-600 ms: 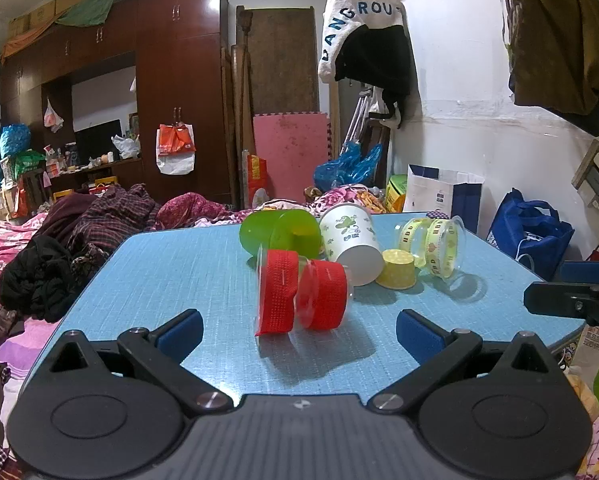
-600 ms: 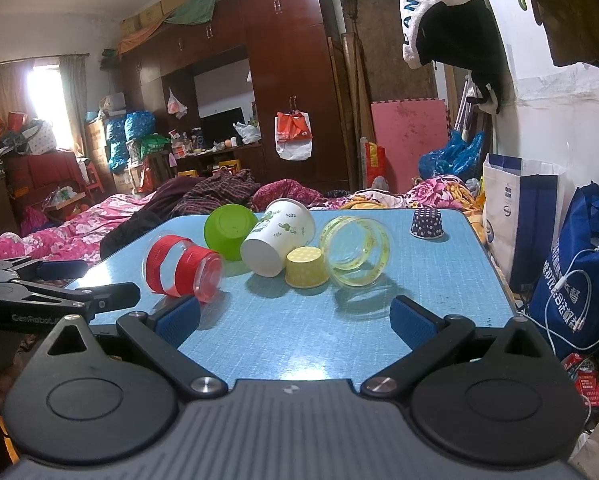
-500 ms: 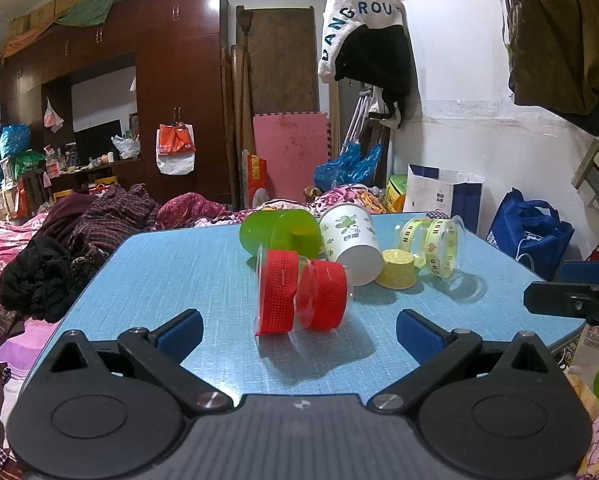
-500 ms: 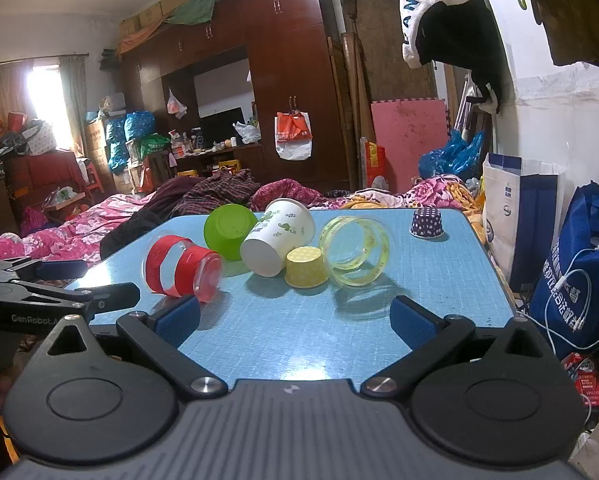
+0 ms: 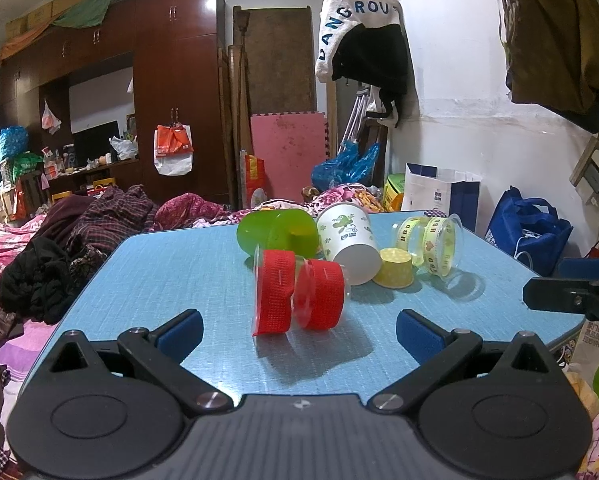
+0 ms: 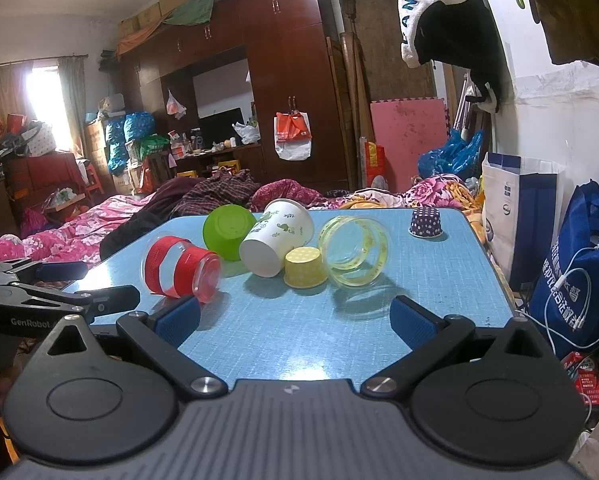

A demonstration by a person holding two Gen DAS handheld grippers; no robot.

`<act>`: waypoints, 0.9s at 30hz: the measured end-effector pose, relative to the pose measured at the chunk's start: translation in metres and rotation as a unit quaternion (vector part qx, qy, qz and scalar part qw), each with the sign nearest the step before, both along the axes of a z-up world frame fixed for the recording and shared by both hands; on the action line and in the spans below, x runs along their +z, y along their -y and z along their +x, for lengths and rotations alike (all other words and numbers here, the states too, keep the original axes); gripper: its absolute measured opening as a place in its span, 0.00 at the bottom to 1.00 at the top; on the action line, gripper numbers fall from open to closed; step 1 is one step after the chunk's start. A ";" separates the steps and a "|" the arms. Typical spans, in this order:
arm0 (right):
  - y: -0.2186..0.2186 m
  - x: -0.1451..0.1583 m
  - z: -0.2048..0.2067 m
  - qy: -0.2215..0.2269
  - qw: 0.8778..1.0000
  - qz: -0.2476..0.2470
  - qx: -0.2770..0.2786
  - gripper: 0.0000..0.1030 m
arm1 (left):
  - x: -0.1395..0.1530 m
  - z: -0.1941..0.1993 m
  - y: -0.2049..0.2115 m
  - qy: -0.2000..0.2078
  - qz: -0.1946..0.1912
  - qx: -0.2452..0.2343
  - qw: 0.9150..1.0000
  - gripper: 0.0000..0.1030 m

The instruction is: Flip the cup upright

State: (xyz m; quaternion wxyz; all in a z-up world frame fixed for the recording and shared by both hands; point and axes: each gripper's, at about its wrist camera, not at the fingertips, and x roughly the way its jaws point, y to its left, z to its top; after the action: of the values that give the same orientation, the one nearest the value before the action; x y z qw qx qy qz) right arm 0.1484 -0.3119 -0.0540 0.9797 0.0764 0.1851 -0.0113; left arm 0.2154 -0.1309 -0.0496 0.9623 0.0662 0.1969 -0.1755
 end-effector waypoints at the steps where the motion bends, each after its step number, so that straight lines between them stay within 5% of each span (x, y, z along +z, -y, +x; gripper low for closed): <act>1: 0.000 0.000 0.000 0.000 1.000 0.000 0.000 0.99 | 0.000 0.000 0.000 0.000 0.000 0.000 1.000 1.00; 27: 0.008 -0.002 0.003 -0.005 1.000 0.005 0.003 0.99 | -0.001 0.000 0.000 -0.001 0.001 -0.001 1.000 1.00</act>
State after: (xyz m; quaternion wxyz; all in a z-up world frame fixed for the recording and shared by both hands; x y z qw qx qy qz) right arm 0.1511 -0.3197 -0.0563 0.9783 0.0808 0.1904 -0.0075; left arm 0.2156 -0.1306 -0.0502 0.9618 0.0672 0.1978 -0.1767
